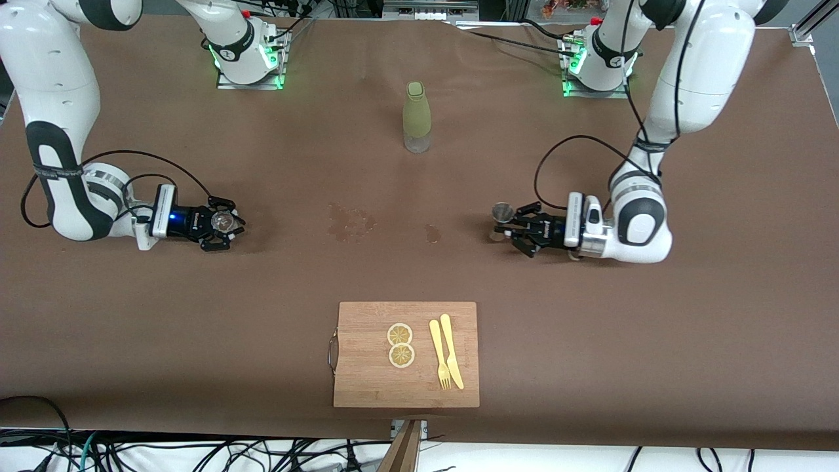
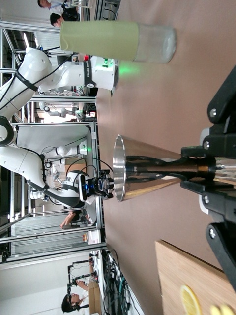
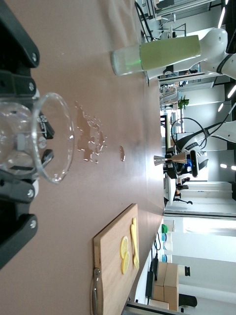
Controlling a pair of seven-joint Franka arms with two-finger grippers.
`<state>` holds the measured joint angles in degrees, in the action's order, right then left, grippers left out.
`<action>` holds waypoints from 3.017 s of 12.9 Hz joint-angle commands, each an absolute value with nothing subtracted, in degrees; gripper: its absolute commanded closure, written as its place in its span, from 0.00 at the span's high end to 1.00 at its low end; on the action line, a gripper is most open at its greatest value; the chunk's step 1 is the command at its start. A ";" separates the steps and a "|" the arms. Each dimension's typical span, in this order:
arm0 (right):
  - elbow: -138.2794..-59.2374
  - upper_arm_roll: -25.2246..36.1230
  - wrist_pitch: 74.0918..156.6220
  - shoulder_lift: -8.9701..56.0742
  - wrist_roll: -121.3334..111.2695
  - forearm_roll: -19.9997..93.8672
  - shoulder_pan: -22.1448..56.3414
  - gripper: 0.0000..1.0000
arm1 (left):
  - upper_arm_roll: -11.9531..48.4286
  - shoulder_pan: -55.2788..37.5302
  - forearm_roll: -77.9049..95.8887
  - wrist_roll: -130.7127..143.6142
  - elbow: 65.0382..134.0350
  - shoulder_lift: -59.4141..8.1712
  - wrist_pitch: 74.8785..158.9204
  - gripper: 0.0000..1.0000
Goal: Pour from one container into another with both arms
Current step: 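Set down the cup with the right gripper while the left gripper lowers the jigger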
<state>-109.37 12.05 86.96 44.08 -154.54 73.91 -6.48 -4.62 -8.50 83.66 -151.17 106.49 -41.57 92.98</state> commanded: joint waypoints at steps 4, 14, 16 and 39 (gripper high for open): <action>-104.15 12.48 85.17 51.67 -160.57 74.71 -7.91 0.21 | -9.13 0.95 79.37 -149.41 108.02 -40.25 89.13 0.00; -104.15 13.53 88.16 52.47 -161.46 73.48 -7.38 1.00 | -11.25 18.09 67.60 -157.13 107.31 -42.27 78.93 0.00; -104.15 14.58 88.24 52.38 -161.19 73.22 -7.47 1.00 | -11.25 20.29 65.57 -159.51 107.23 -43.15 78.05 0.00; -105.73 18.38 94.65 16.27 -89.61 26.65 -7.73 1.00 | -11.78 21.36 64.51 -169.90 98.36 -54.93 75.85 1.00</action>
